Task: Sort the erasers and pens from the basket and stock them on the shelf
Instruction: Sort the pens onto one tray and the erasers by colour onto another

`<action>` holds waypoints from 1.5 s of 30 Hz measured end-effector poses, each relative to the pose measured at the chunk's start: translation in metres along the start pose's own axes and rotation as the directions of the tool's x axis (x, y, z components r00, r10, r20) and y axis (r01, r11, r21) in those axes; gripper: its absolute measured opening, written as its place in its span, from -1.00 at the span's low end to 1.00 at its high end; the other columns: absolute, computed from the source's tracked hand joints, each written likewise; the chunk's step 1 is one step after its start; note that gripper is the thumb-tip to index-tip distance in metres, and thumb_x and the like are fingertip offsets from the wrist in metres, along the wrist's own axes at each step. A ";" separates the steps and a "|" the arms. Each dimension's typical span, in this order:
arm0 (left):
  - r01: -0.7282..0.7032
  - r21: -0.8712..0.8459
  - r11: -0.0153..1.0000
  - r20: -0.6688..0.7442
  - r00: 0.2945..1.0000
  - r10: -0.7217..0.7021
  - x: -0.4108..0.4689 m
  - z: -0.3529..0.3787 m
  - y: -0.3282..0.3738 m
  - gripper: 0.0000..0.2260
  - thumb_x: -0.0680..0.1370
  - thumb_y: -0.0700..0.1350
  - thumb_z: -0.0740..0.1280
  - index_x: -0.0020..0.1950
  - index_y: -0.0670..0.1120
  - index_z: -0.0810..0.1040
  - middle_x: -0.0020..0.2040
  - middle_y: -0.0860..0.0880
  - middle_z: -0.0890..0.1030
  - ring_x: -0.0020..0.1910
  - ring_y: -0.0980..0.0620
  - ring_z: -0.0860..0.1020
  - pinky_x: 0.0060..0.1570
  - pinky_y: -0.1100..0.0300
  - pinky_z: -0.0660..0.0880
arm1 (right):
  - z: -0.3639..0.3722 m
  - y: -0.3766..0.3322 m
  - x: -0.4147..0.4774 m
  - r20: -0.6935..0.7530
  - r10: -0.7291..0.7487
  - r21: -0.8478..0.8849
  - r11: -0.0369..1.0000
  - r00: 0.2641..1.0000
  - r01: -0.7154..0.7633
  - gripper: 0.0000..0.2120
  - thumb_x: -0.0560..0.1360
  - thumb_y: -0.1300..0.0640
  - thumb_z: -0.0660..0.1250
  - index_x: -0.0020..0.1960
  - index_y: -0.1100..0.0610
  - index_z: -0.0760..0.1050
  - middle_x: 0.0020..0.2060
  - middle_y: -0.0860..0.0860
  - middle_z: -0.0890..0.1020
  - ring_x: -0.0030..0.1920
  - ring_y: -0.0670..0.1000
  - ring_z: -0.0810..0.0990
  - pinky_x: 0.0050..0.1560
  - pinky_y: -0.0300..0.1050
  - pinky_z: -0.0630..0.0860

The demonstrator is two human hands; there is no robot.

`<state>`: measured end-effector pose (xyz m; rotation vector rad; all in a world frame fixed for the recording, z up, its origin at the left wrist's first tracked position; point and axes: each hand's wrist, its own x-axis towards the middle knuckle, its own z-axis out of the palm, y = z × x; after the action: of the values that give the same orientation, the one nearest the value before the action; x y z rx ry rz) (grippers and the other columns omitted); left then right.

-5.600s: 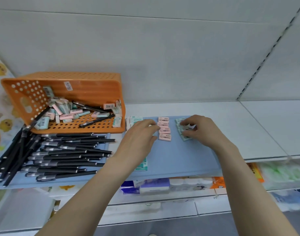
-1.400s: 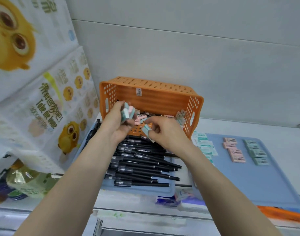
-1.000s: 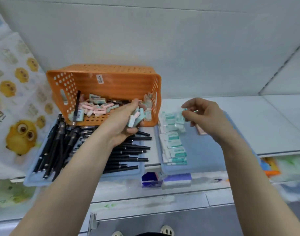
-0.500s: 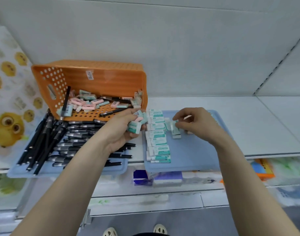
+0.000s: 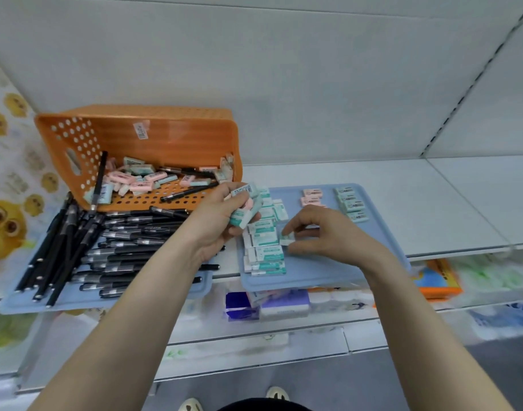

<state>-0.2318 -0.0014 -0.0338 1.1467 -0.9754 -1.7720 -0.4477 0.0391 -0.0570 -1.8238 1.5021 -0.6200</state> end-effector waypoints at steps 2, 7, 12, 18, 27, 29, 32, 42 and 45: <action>0.011 -0.015 1.000 -0.012 1.000 -0.011 -0.001 -0.001 0.000 -0.85 0.65 -0.19 0.19 0.19 -0.12 0.48 -0.01 -0.16 0.62 -0.30 0.05 0.63 -0.65 0.38 0.25 | 0.004 0.003 0.004 -0.032 -0.026 -0.167 0.986 0.999 0.020 -0.80 0.39 0.19 0.51 -0.02 0.00 0.63 -0.05 -0.03 0.60 -0.07 -0.12 0.60 0.01 -0.27 0.55; -0.003 0.077 0.997 -0.021 1.000 0.004 -0.003 -0.002 -0.005 -0.85 0.66 -0.16 0.17 0.16 -0.16 0.47 -0.06 -0.14 0.62 -0.25 0.06 0.62 -0.62 0.36 0.30 | 0.010 0.007 0.006 -0.078 -0.019 -0.231 0.973 0.997 0.001 -0.80 0.44 0.21 0.42 0.00 -0.04 0.64 -0.10 -0.06 0.62 -0.11 -0.17 0.57 -0.12 -0.41 0.45; -0.085 0.188 0.978 0.035 0.996 0.079 -0.001 0.005 -0.010 -0.90 0.64 -0.12 0.24 0.10 -0.11 0.47 -0.10 -0.10 0.66 -0.22 0.02 0.65 -0.37 0.22 0.48 | 0.000 -0.019 0.015 -0.247 0.047 0.255 0.967 0.968 0.018 -0.88 0.55 0.13 0.35 0.05 0.00 0.64 -0.10 -0.01 0.68 -0.10 -0.07 0.63 -0.15 -0.21 0.56; -0.144 0.346 0.927 0.088 0.989 0.121 -0.001 0.013 -0.008 -0.89 0.63 -0.08 0.25 0.08 -0.10 0.49 -0.27 0.01 0.64 -0.33 0.07 0.60 -0.47 0.27 0.44 | 0.005 -0.038 0.027 -0.204 0.077 0.468 0.883 0.976 0.029 -0.93 0.49 0.25 0.42 -0.02 0.18 0.64 -0.25 0.04 0.66 -0.28 -0.15 0.58 -0.30 -0.30 0.47; -0.079 0.309 0.948 -0.010 0.996 0.087 0.005 0.005 0.001 -0.81 0.67 -0.14 0.14 0.09 -0.02 0.55 0.09 -0.16 0.62 -0.08 -0.04 0.56 -0.51 0.35 0.35 | -0.037 0.009 0.028 -0.449 0.319 0.558 0.830 0.835 -0.017 -0.87 0.47 0.28 0.43 -0.05 0.09 0.65 -0.24 -0.01 0.65 -0.24 -0.08 0.60 -0.19 -0.26 0.54; -0.083 0.305 0.949 -0.004 0.996 0.089 0.009 0.009 0.003 -0.79 0.67 -0.14 0.14 0.06 0.00 0.56 0.05 -0.14 0.62 -0.08 -0.03 0.56 -0.48 0.34 0.37 | -0.048 0.025 0.023 -0.400 0.363 0.579 0.812 0.842 -0.075 -0.91 0.45 0.23 0.47 -0.08 0.07 0.67 -0.18 -0.04 0.69 -0.16 -0.09 0.61 -0.12 -0.25 0.51; -0.094 0.292 0.952 0.010 0.995 0.095 0.016 0.021 0.003 -0.79 0.67 -0.14 0.14 0.06 0.00 0.57 0.02 -0.11 0.62 -0.05 -0.05 0.56 -0.41 0.31 0.39 | -0.056 0.041 0.018 -0.379 0.368 0.573 0.814 0.849 -0.097 -0.86 0.42 0.27 0.48 -0.08 0.07 0.67 -0.17 -0.05 0.71 -0.17 -0.08 0.61 -0.03 -0.15 0.48; -0.027 0.210 0.977 -0.005 1.000 0.028 0.039 0.070 -0.006 -0.74 0.64 -0.28 0.10 0.13 -0.08 0.55 -0.15 -0.09 0.67 -0.28 0.09 0.65 -0.32 0.22 0.40 | -0.082 0.067 0.004 -0.370 0.273 0.564 0.826 0.888 -0.019 -0.73 0.44 0.43 0.40 0.03 0.12 0.60 -0.03 0.04 0.69 -0.07 -0.01 0.66 0.00 -0.15 0.58; -0.020 0.201 0.979 -0.022 0.999 0.025 0.044 0.081 -0.009 -0.74 0.64 -0.27 0.10 0.11 -0.06 0.55 -0.13 -0.07 0.66 -0.32 0.12 0.65 -0.27 0.19 0.39 | -0.096 0.078 -0.002 -0.385 0.286 0.521 0.852 0.878 -0.050 -0.75 0.46 0.41 0.38 0.07 0.15 0.61 -0.04 0.06 0.70 -0.05 -0.03 0.67 -0.07 -0.28 0.59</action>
<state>-0.3218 -0.0230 -0.0329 1.2743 -1.1691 -1.6658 -0.5683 0.0133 -0.0535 -1.1715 1.5787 -1.2770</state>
